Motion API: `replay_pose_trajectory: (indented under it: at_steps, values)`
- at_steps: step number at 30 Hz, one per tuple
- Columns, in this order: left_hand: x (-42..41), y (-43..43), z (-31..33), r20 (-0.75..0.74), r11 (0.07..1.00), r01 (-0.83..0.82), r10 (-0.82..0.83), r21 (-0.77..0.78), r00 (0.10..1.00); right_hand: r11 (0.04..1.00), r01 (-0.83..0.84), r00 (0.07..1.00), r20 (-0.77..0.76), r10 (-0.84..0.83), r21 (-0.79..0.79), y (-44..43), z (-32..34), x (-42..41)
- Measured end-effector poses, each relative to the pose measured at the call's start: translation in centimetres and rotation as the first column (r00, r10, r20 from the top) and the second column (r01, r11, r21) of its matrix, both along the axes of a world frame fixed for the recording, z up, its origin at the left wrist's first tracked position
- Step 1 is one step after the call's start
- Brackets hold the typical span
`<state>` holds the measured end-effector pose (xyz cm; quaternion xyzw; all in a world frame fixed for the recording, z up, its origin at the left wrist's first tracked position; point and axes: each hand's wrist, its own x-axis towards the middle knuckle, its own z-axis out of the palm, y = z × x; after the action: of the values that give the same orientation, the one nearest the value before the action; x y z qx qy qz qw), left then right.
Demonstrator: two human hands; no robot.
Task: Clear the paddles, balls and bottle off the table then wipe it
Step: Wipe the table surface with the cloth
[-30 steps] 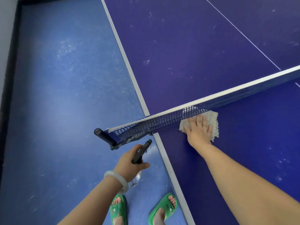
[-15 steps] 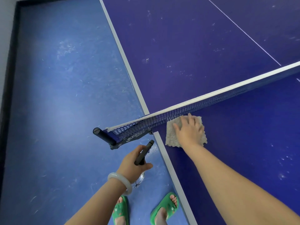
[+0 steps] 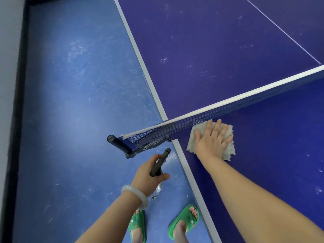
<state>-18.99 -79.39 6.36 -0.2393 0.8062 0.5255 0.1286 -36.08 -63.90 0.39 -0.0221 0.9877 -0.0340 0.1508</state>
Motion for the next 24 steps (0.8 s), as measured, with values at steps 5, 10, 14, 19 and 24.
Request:
replay_pose_trajectory:
  at_steps: [5, 10, 14, 19, 24]
  values:
    - [0.3, 0.0, 0.0, -0.007, 0.999, -0.004, 0.004, 0.037, 1.000, 0.918, -0.396, 0.917, -0.048, 0.395, 0.005, -2.8, 0.0, 6.1]
    - [0.1, -0.6, 0.0, -0.009, 1.000, 0.019, -0.019, 0.013, 1.000, 0.900, -0.435, 0.893, -0.120, 0.435, 0.030, 4.5, -0.5, 6.7]
    - [-0.1, -0.6, 0.4, -0.020, 0.999, 0.045, -0.045, 0.016, 0.999, 0.992, -0.122, 0.988, -0.096, 0.124, 0.029, 4.5, -0.3, 2.9]
    - [-0.4, 0.2, 0.7, -0.047, 0.997, 0.067, -0.066, 0.033, 0.997, 0.978, -0.208, 0.969, -0.133, 0.207, 0.010, 1.0, -0.2, 6.8]
    - [-1.4, 0.8, 1.1, -0.110, 0.996, 0.085, -0.082, 0.027, 0.991, 0.920, -0.392, 0.910, -0.135, 0.391, 0.022, 6.8, -0.2, 9.7]
